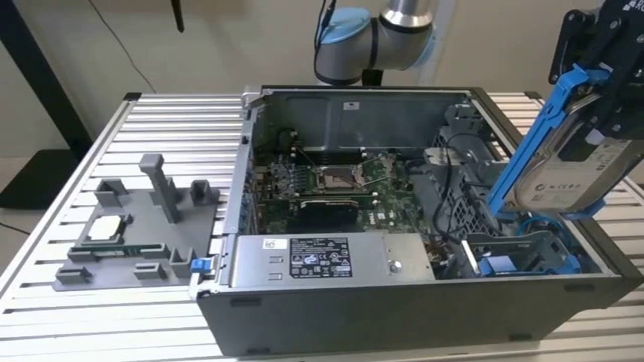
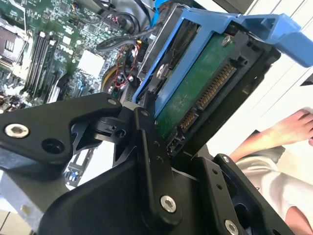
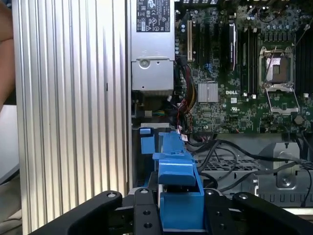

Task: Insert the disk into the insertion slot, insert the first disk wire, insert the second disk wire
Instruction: 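Insert the disk into the insertion slot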

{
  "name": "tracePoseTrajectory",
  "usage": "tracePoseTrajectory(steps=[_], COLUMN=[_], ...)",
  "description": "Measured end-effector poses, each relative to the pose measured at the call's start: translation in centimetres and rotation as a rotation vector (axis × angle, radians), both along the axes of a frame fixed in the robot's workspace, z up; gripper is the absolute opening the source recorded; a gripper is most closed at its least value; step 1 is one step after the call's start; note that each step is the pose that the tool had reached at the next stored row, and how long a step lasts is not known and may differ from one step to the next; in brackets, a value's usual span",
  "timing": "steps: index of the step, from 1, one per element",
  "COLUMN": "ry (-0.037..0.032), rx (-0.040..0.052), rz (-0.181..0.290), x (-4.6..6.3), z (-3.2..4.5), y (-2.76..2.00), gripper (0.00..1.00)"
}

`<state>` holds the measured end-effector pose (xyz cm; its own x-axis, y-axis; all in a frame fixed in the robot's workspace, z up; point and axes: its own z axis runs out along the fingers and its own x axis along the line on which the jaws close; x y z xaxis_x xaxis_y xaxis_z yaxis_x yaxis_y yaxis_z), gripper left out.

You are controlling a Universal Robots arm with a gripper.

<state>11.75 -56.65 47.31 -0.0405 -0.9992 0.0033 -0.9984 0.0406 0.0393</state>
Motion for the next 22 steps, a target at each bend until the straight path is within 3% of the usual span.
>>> tracePoseTrajectory(steps=[22], ry=[0.0000], rx=[0.0010], rz=[0.000], x=[0.2], z=[-2.24], y=[0.00], gripper=[0.00])
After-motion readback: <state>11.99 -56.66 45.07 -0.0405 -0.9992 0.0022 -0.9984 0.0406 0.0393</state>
